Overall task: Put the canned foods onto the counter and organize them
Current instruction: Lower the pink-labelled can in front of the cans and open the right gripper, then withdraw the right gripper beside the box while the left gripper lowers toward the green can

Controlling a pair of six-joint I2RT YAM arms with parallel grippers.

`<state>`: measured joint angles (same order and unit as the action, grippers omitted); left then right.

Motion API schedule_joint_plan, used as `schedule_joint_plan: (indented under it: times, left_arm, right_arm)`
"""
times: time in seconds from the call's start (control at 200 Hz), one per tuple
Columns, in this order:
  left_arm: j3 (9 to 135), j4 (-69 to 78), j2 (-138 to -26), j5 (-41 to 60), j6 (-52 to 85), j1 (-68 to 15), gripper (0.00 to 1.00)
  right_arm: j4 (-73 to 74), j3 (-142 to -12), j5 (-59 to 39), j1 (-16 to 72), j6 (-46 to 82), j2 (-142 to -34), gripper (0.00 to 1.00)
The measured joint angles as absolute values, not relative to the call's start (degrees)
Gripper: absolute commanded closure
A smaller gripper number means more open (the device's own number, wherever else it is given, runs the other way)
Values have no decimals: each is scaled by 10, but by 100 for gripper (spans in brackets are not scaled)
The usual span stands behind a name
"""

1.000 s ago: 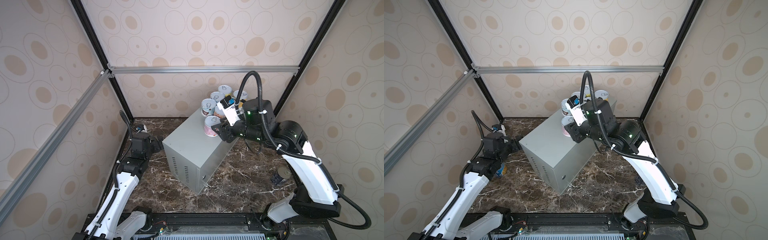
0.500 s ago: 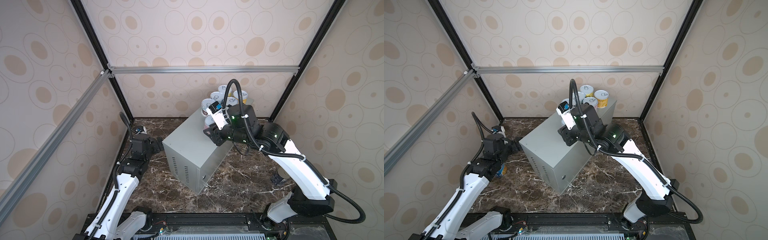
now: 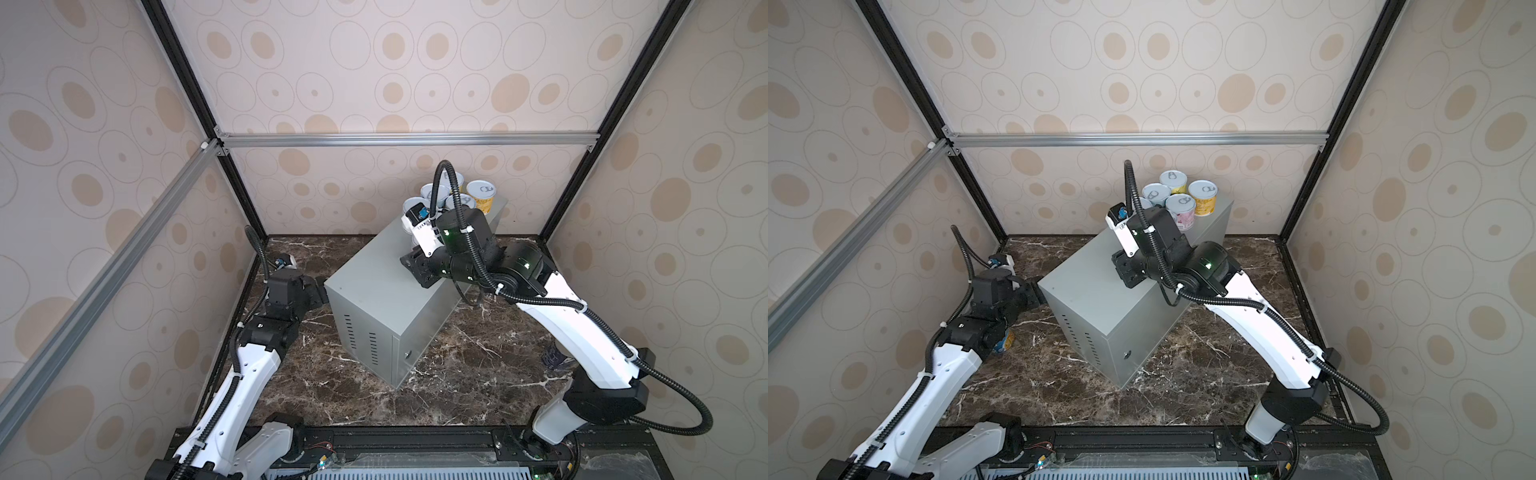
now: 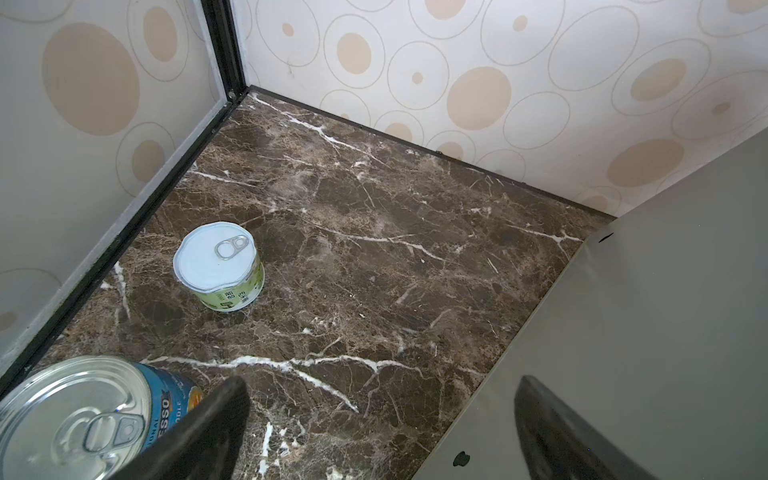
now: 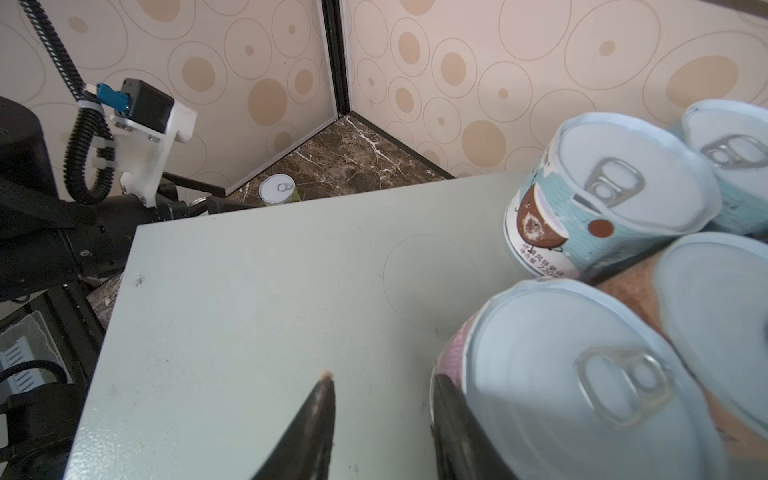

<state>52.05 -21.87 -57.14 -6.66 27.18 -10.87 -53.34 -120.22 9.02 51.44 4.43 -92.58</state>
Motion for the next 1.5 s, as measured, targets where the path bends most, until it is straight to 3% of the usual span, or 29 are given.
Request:
schedule_joint_plan:
  times: [0.515, 0.795, 1.225, 1.5]
  left_arm:
    - [522, -230, -568, -70, 272, -109, 1]
    - [540, -270, -541, -81, 272, -108, 1]
    - [584, -323, -552, -81, 275, -108, 1]
    - [612, -332, -605, -81, 276, -108, 1]
  right_arm:
    - [-549, -1219, 52, 514, 28, -923, 44]
    - [-548, -1177, 33, 514, 43, -833, 37]
    - [-548, -977, 66, 514, 97, -633, 19]
    - [-524, -772, 107, 514, 149, -504, 18]
